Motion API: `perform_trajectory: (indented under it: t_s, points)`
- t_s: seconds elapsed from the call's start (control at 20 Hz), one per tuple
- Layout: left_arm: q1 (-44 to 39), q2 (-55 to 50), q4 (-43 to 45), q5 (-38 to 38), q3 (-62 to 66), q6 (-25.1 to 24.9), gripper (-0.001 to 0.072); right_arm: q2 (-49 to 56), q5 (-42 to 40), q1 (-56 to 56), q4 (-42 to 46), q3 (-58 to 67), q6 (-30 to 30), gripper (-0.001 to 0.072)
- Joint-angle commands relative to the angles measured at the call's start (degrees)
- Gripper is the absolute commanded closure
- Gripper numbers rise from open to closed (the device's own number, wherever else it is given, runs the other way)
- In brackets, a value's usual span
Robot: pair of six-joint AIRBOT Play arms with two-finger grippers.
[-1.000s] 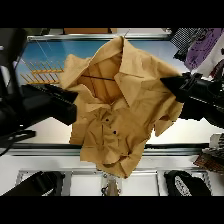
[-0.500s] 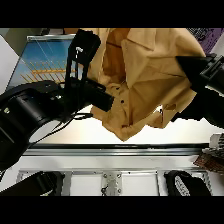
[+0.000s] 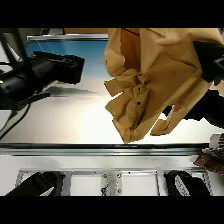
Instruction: Fold the clothes and pants, and hang the long-sleeved shirts on hangers.
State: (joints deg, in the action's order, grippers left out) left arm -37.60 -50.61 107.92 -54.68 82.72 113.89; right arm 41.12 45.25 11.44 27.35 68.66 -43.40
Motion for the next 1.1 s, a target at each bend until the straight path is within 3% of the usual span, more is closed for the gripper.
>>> perform_trajectory:
  t_s: [0.0, 0.1, 0.15, 0.25, 0.3, 0.4, 0.55, 1.05]
  points:
    - [1.57, 2.16, -0.09, -2.78, -0.02, 0.61, 0.0121, -0.96, -8.59, 3.61, 13.46, 1.42, -6.67, 0.0705]
    - [1.57, 1.79, -0.09, -3.67, -0.02, 0.59, 0.0121, -1.57, -10.93, 7.08, 20.74, 2.27, -11.34, 0.0704]
    - [1.57, 1.36, -0.09, -4.24, -0.02, 0.61, 0.0199, -1.86, -10.95, 8.87, 24.76, 2.78, -14.12, 0.0705]
    - [1.36, 0.15, -0.09, -4.79, -0.02, 0.59, 0.0606, -2.32, -10.91, 12.79, 36.39, 3.80, -23.04, 0.0705]
    - [0.90, -0.50, -0.04, -4.72, -0.02, 0.55, 0.0693, -2.32, -10.78, 14.69, 43.63, 4.57, -28.57, 0.0705]
    - [-0.35, -1.95, 0.04, -4.72, -0.02, 0.52, 0.0693, -2.27, -10.75, 18.05, 55.49, 6.43, -37.33, 0.0705]
    - [-1.84, -4.44, 0.07, -4.66, -0.02, 0.52, 0.0692, -1.40, -10.78, 23.56, 63.63, 10.25, -43.56, 0.0705]
    - [-1.55, -6.88, -0.02, -4.72, 0.00, 0.52, 0.0693, 11.93, -10.75, 39.58, 66.77, 32.96, -44.98, 0.0704]
